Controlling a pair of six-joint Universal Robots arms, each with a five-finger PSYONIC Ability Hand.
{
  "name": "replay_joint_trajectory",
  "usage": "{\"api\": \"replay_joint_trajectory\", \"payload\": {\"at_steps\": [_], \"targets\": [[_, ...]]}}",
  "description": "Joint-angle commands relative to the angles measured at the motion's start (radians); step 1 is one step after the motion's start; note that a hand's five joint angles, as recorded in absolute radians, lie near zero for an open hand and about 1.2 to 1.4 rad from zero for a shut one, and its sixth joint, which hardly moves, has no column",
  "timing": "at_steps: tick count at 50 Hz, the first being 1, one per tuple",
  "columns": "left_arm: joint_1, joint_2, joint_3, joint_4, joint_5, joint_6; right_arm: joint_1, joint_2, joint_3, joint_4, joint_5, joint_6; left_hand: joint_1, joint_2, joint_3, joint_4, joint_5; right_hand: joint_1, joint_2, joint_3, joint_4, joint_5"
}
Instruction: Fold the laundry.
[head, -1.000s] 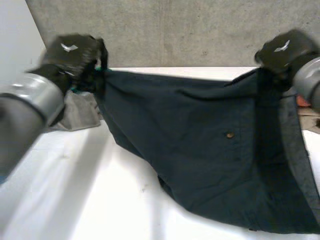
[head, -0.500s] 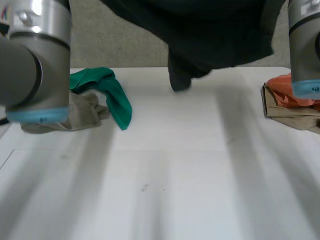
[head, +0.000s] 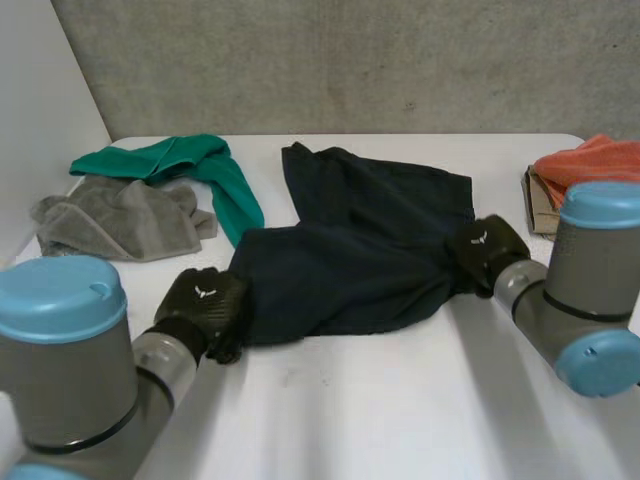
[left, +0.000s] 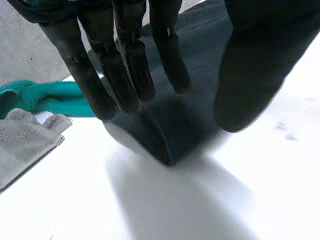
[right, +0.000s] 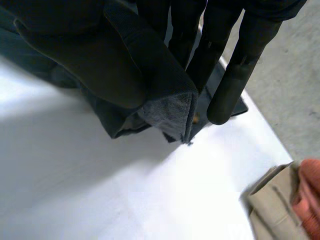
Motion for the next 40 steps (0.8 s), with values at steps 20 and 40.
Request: {"api": "replay_joint_trajectory", "payload": {"at_steps": [20, 40], "targets": [[0.067, -0.111, 0.135, 0.035, 0.231, 0.068, -0.052, -0.132, 0.234, -0.089, -0.094, 0.000, -0.049, -0.079, -0.083, -0.077, -0.079, 0.223, 0.216, 0.199, 0.193, 0.205], [0.073, -0.309, 0.252, 0.152, 0.235, 0.168, -0.047, -0.130, 0.240, -0.088, -0.087, 0.000, -0.029, -0.058, -0.063, -0.056, -0.059, 0.223, 0.216, 0.199, 0.193, 0.205]]}}
